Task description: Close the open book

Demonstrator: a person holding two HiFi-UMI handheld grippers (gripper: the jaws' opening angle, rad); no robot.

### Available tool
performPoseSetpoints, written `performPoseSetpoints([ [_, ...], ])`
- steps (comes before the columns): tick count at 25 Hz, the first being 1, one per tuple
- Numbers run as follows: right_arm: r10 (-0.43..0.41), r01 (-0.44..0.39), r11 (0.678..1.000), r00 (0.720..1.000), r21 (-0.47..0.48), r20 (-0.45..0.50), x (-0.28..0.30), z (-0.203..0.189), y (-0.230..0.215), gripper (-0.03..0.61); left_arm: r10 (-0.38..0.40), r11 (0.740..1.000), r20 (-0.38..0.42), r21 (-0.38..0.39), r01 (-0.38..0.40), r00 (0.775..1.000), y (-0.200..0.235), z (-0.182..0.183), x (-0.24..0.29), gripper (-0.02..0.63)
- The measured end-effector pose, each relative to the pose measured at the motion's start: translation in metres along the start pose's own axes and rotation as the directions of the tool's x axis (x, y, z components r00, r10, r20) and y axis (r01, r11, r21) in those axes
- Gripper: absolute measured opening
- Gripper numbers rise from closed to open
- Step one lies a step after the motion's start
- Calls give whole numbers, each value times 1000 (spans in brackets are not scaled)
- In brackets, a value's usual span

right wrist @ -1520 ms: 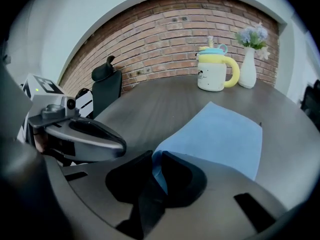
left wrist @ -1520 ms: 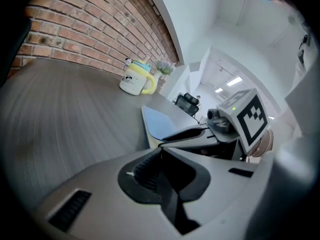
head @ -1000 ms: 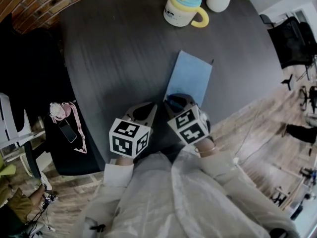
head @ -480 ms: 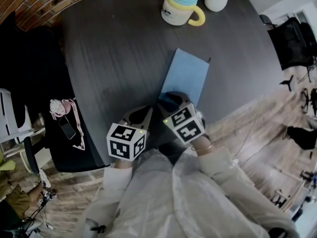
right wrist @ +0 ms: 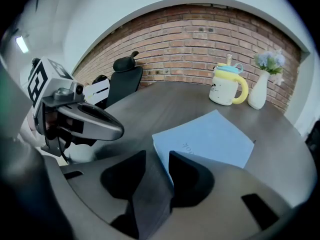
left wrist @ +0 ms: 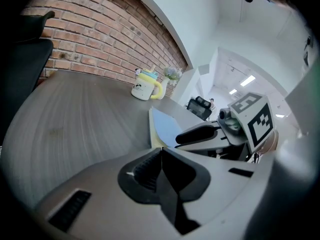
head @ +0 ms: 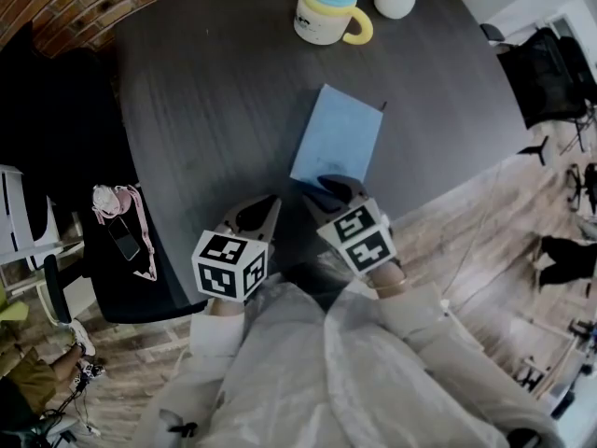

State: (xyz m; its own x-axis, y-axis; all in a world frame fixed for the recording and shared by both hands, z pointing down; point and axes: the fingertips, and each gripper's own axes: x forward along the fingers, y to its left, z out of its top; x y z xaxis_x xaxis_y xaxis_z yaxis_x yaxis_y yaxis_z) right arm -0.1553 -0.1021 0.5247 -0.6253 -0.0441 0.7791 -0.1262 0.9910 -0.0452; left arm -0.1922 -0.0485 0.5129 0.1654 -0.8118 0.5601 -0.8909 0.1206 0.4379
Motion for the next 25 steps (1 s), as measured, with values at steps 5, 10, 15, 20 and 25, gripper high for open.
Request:
performPoseSetpoints([
  [5,0,-3,999,998,39,68,-18,0,-11,138,-39,999,38,29,38,998,-18,12,1,11],
  [10,-17,-1,992,990,125,143,-36,4,-18,138,-63,995,83,89,55,995,-36,31,0,11],
  [15,-63,17,983,967,183,247,-62,16,-27,135,-73,987,93,148,59,993,-50,50,1,11],
  [20,-111,35,974,934,224,339,-89,24,-40,68,-116,970,88,225,94,989,-71,65,1,11],
  [25,-134,35,969,906,245,402,-113,32,-50,45,-144,954,81,274,117,986,-88,79,3,9],
])
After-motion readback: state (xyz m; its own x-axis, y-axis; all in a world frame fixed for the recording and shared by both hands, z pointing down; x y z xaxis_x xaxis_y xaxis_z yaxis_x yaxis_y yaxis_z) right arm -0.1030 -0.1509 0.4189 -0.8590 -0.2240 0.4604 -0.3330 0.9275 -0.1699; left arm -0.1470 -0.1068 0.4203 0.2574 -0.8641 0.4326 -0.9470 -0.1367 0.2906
